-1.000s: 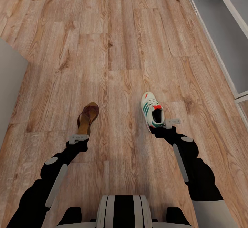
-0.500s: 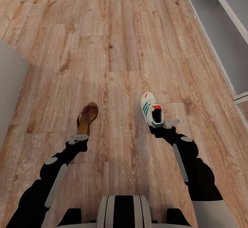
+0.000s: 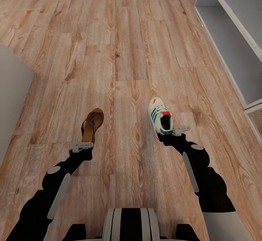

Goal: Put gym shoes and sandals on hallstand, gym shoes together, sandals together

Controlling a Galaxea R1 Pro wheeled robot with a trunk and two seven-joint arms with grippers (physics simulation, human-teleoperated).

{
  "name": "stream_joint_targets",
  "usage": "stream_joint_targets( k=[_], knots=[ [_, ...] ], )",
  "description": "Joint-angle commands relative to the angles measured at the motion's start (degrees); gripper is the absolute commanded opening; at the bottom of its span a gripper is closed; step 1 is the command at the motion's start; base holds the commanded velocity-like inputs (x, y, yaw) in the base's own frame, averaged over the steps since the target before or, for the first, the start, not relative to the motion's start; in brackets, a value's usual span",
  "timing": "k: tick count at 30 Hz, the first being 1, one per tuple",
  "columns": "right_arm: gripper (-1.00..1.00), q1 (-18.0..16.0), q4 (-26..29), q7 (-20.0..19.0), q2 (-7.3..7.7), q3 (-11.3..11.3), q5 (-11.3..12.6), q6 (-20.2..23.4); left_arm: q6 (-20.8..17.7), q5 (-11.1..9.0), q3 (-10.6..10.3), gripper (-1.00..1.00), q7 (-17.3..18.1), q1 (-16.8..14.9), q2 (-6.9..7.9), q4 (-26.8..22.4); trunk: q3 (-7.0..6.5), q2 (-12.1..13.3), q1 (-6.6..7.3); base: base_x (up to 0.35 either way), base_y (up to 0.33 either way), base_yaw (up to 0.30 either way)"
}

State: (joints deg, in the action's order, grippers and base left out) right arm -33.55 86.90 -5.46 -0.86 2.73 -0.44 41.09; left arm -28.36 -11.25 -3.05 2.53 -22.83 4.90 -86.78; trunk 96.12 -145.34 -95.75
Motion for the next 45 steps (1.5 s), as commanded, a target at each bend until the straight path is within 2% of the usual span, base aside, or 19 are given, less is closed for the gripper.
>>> stream_joint_targets(
  k=[1, 45],
  knots=[
    [-1.00, 0.0, 0.1, -0.2, -0.02, -0.1, -0.1, 0.3, -0.3, -0.3, 0.0, -1.00, 0.0, 0.0, 0.03, -0.1, -0.20, 0.0, 0.03, 0.000, 0.000, 0.000],
    [-1.00, 0.0, 0.0, -0.2, -0.03, 0.0, -0.1, 0.0, -0.2, -0.4, -0.2, -1.00, 0.0, 0.1, 0.00, -0.1, -13.79, 0.6, 1.17, 0.000, 0.000, 0.000]
  ],
)
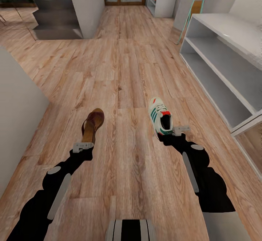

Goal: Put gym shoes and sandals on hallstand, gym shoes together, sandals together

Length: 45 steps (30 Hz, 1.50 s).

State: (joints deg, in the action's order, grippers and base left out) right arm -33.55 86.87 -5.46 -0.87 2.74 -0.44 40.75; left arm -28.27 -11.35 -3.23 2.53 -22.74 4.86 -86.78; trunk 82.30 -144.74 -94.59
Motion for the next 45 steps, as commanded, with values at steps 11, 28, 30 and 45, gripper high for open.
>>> stream_joint_targets(
  k=[11, 28, 30, 45],
  knots=[
    [-1.00, 0.0, 0.1, -0.2, -0.03, -0.1, -0.1, 0.3, -0.3, -0.3, 0.0, -1.00, 0.0, 0.0, 0.06, -0.1, -3.44, 0.1, 0.29, 0.000, 0.000, 0.000],
    [-1.00, 0.0, 0.1, -0.2, -0.06, -0.1, -0.1, 0.3, -0.3, -0.3, 0.0, -1.00, 0.0, 0.0, 0.05, -0.1, -8.81, 0.4, 0.73, 0.000, 0.000, 0.000],
    [-1.00, 0.0, 0.1, -0.2, -0.07, 0.0, -0.1, 0.3, -0.3, -0.3, 0.0, -1.00, 0.0, 0.0, 0.06, -0.1, -9.44, 0.4, 0.78, 0.000, 0.000, 0.000],
    [-1.00, 0.0, 0.1, -0.2, -0.02, -0.1, -0.1, 0.3, -0.3, -0.3, 0.0, -1.00, 0.0, 0.0, 0.04, -0.1, -14.17, 0.6, 1.17, 0.000, 0.000, 0.000]
  ],
)
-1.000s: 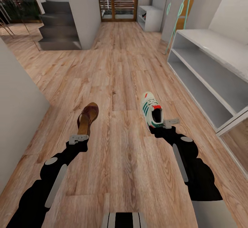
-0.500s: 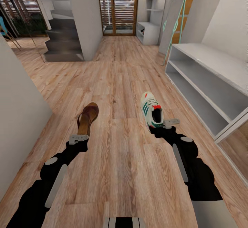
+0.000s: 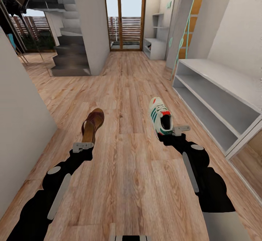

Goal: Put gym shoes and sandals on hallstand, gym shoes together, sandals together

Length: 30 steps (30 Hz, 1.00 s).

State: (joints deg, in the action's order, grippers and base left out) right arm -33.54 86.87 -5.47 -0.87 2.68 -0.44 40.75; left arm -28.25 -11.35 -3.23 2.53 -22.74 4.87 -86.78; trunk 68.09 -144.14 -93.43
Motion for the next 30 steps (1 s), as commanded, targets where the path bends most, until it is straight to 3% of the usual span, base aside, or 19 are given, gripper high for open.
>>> stream_joint_targets(
  k=[1, 19, 30],
  knots=[
    [-1.00, 0.0, 0.1, -0.2, -0.03, 0.0, -0.1, 0.3, -0.3, -0.3, 0.0, -1.00, 0.0, 0.0, 0.04, -0.1, -0.28, 0.0, 0.03, 0.000, 0.000, 0.000],
    [-1.00, 0.0, 0.1, -0.2, -0.08, 0.0, -0.1, 0.3, -0.3, -0.3, 0.0, -1.00, 0.0, 0.0, 0.04, -0.1, -2.19, 0.0, 0.06, 0.000, 0.000, 0.000],
    [-1.00, 0.0, 0.1, -0.2, -0.06, 0.0, -0.1, 0.3, -0.3, -0.3, 0.0, -1.00, 0.0, 0.0, 0.05, -0.1, -5.66, 0.2, 0.34, 0.000, 0.000, 0.000]
  ],
)
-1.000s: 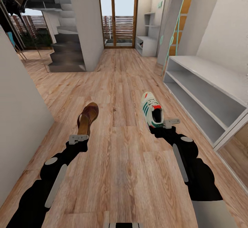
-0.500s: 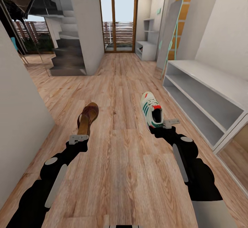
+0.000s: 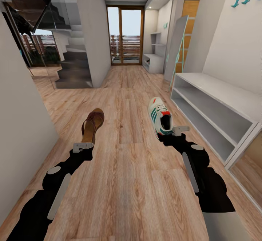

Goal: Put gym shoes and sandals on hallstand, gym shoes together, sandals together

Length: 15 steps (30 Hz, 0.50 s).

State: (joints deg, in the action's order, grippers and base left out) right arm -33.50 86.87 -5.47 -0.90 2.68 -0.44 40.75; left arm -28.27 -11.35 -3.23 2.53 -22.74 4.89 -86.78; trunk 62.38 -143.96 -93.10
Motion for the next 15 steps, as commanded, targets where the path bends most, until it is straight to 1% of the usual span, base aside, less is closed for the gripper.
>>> stream_joint_targets(
  k=[1, 7, 11, 15],
  knots=[
    [-1.00, 0.0, 0.1, -0.2, -0.03, 0.0, -0.1, 0.3, -0.3, -0.3, 0.0, -1.00, 0.0, 0.0, 0.03, -0.1, -0.05, 0.0, 0.01, 0.000, 0.000, 0.000],
    [-1.00, 0.0, 0.1, -0.2, 0.01, 0.0, -0.1, 0.3, -0.3, -0.3, 0.0, -1.00, 0.1, 0.0, 0.03, -0.1, -0.61, 0.0, 0.01, 0.000, 0.000, 0.000],
    [-1.00, 0.0, 0.1, -0.2, 0.00, 0.0, -0.1, 0.3, -0.3, -0.3, 0.0, -1.00, 0.0, 0.0, 0.03, -0.1, -1.88, 0.0, 0.11, 0.000, 0.000, 0.000],
    [-1.00, 0.0, 0.1, -0.2, 0.00, 0.0, -0.1, 0.3, -0.3, -0.3, 0.0, -1.00, 0.0, 0.0, 0.03, -0.1, -2.25, 0.0, 0.11, 0.000, 0.000, 0.000]
  ],
)
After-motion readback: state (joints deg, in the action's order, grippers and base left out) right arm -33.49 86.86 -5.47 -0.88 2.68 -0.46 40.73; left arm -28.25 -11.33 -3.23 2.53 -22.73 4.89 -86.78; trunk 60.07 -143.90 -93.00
